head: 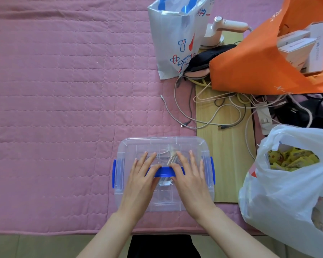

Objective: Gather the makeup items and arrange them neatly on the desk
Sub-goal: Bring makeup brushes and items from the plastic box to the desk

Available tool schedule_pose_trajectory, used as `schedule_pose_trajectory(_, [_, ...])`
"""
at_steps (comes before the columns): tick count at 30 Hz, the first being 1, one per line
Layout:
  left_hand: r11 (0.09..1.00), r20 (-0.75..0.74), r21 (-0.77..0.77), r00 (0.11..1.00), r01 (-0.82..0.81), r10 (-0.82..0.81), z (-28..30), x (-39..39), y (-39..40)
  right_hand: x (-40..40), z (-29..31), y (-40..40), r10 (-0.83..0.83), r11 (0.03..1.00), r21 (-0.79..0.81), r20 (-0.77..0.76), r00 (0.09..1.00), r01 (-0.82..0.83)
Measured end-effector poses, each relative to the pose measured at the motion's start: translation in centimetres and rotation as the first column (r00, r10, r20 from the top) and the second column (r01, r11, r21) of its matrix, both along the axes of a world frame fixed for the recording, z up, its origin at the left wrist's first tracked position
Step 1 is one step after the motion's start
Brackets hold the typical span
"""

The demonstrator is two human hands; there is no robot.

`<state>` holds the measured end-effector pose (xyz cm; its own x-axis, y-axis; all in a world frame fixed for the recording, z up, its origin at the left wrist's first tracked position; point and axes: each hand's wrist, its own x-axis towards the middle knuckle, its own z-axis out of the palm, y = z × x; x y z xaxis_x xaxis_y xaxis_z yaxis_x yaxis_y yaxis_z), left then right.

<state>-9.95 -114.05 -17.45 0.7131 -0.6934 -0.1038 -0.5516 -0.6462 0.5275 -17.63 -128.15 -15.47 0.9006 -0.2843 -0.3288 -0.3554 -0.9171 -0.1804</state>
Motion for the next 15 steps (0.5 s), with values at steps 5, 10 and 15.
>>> schedule_pose_trajectory(5, [0.998, 0.005, -0.067, 1.0, 0.005, -0.005, 1.5, 1.5, -0.7, 1.1, 1.7, -1.0, -0.031, 0.999, 0.028, 0.082, 0.996, 0.028])
schedule_pose_trajectory(10, [0.994, 0.026, -0.11, 1.0, 0.008, -0.005, 2.5, 4.9, -2.5, 4.4, 2.7, -2.9, -0.028, 0.999, 0.032, 0.102, 0.994, 0.025])
schedule_pose_trajectory(15, [0.992, 0.08, -0.123, 0.997, 0.022, -0.012, 2.8, 9.4, -5.1, 8.5, 2.6, -5.4, -0.04, 0.997, 0.066, 0.137, 0.99, 0.031])
